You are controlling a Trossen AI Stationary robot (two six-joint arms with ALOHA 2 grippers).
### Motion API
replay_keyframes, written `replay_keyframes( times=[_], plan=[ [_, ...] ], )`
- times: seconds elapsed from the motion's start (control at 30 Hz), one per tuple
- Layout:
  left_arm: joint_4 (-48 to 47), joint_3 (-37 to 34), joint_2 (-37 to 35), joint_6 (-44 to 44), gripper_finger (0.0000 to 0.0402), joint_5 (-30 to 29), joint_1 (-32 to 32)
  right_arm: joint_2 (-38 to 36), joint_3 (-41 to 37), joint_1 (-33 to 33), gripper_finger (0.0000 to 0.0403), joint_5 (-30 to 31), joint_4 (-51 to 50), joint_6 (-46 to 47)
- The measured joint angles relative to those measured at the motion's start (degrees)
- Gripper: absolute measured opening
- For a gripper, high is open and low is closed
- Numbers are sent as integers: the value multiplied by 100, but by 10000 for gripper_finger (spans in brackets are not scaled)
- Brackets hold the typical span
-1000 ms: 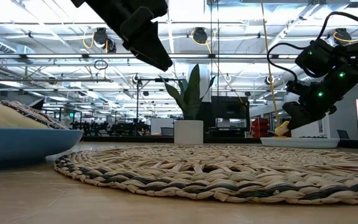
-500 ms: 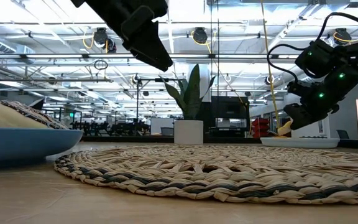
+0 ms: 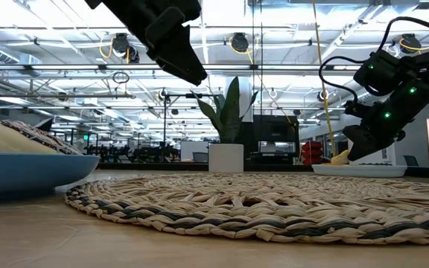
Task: Pick & Place donuts
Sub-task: Put the small yellow donut on the light blue plate, then return to Home Position
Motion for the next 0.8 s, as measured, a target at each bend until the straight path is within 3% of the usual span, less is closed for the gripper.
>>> replay_keyframes(
  times=[0.17, 0.5, 0.67, 0.8],
  plan=[
    [0, 0, 0, 0, 370, -2, 0, 0, 0, 0, 48, -2, 0, -2],
    [39, 0, 0, -127, 374, -4, 0, -8, 0, 0, 181, 197, 0, 135],
    [-214, 4, 0, -154, 368, 8, 0, -167, 0, 0, 207, -270, 2, 578],
    [-216, 4, 1, -176, 371, 20, 0, -443, 0, 0, 212, -1005, 4, 996]
  ],
)
